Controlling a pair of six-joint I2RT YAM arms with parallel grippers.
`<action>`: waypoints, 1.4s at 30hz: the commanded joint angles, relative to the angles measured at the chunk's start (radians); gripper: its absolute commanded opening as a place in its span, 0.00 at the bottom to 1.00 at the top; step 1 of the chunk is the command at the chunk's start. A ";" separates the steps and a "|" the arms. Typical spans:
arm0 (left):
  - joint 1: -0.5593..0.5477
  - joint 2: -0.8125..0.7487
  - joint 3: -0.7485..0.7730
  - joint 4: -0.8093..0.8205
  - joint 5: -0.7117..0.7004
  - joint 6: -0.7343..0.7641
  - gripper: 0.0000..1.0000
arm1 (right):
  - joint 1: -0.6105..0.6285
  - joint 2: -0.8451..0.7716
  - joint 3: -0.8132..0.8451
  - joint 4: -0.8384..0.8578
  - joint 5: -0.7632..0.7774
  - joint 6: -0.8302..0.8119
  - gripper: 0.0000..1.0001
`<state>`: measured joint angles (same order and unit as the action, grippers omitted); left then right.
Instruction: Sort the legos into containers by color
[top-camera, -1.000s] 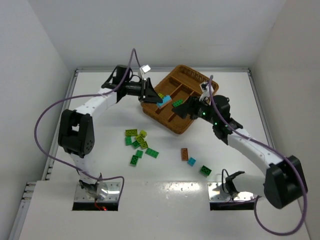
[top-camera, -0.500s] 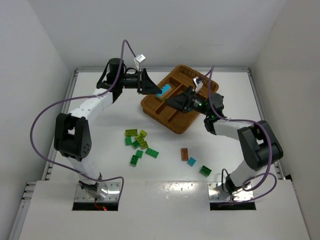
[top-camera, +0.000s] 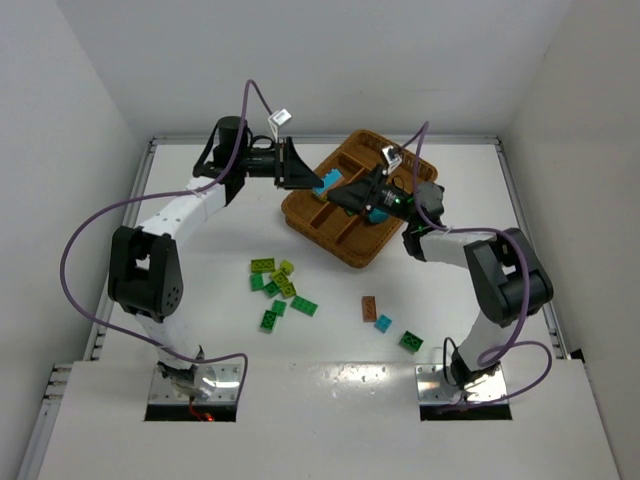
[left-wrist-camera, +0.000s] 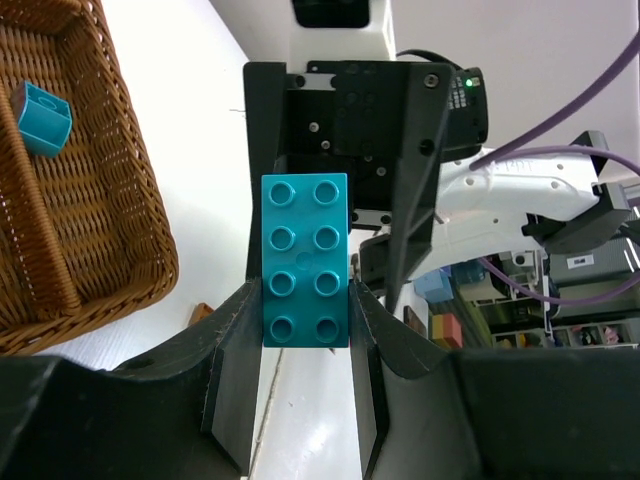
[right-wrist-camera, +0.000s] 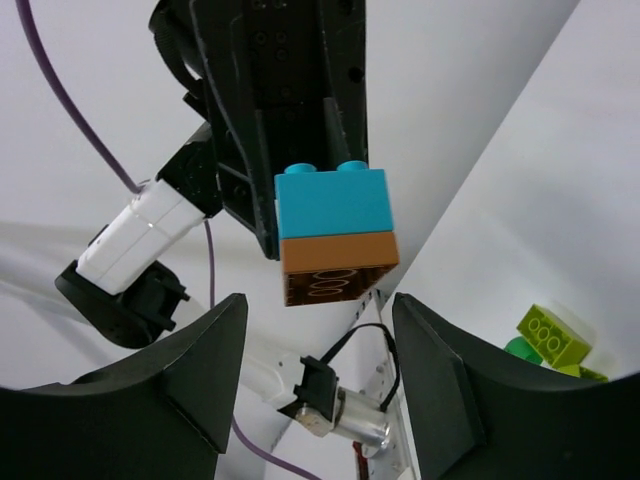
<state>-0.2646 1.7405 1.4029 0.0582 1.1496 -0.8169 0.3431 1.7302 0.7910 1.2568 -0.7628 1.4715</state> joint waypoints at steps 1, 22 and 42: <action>0.005 -0.036 0.016 0.025 0.027 0.013 0.00 | -0.010 0.015 0.042 0.121 0.010 0.009 0.60; 0.005 -0.045 0.007 0.014 0.027 0.022 0.00 | -0.029 0.023 0.053 0.110 0.039 -0.002 0.04; 0.062 -0.036 0.016 0.035 -0.024 -0.010 0.00 | -0.144 -0.213 -0.170 -0.311 0.009 -0.287 0.00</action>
<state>-0.2058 1.7370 1.3991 0.0456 1.1294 -0.8108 0.1997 1.6032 0.6289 1.0531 -0.7567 1.3312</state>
